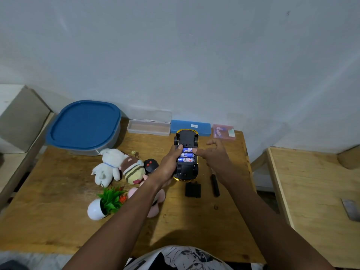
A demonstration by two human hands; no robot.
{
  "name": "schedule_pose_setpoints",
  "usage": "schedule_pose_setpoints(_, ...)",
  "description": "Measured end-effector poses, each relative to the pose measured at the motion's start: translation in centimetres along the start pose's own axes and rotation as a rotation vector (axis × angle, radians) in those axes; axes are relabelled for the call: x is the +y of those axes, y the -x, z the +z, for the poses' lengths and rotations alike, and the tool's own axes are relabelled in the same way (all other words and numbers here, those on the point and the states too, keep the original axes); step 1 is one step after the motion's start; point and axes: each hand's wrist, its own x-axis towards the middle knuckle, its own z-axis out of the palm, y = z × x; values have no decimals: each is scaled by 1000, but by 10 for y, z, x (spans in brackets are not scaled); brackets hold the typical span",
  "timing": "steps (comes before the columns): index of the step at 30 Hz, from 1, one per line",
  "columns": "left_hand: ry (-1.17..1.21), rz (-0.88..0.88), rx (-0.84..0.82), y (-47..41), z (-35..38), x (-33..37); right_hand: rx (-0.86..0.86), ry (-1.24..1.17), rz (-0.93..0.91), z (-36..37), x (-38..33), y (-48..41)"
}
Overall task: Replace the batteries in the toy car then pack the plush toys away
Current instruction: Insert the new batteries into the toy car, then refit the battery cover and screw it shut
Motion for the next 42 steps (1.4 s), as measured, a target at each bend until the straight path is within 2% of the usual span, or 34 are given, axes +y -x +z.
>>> schedule_pose_setpoints(2,-27,6,15,0,2,-1,-90,-28,81,-3,-5,0)
schedule_pose_setpoints(4,-48,10,10,0,2,-4,-134,-20,79,-5,-7,-1)
schedule_pose_setpoints(11,-113,-29,7,3,-1,-15,-174,69,92,0,8,-6)
schedule_pose_setpoints(14,-118,-87,32,2,-6,-24,-149,210,43,5,23,-3)
schedule_pose_setpoints(18,74,-173,66,5,-12,-28,-60,235,-20,8,38,5)
schedule_pose_setpoints(20,140,-185,45,8,-16,-27,-45,381,-73,5,53,5)
schedule_pose_setpoints(24,175,-158,23,9,-21,-25,-304,883,-67,1,83,12)
schedule_pose_setpoints(26,173,-147,15,9,-21,-24,-310,976,-107,4,90,18)
schedule_pose_setpoints(31,161,-123,-12,11,-23,-26,-249,976,-174,5,95,19)
schedule_pose_setpoints(34,155,-118,-22,11,-23,-29,-209,808,-127,3,93,16)
schedule_pose_setpoints(38,146,-109,-54,9,-26,-28,-15,566,-155,-9,68,12)
schedule_pose_setpoints(42,99,-86,-49,6,-28,-25,186,430,-295,-17,27,14)
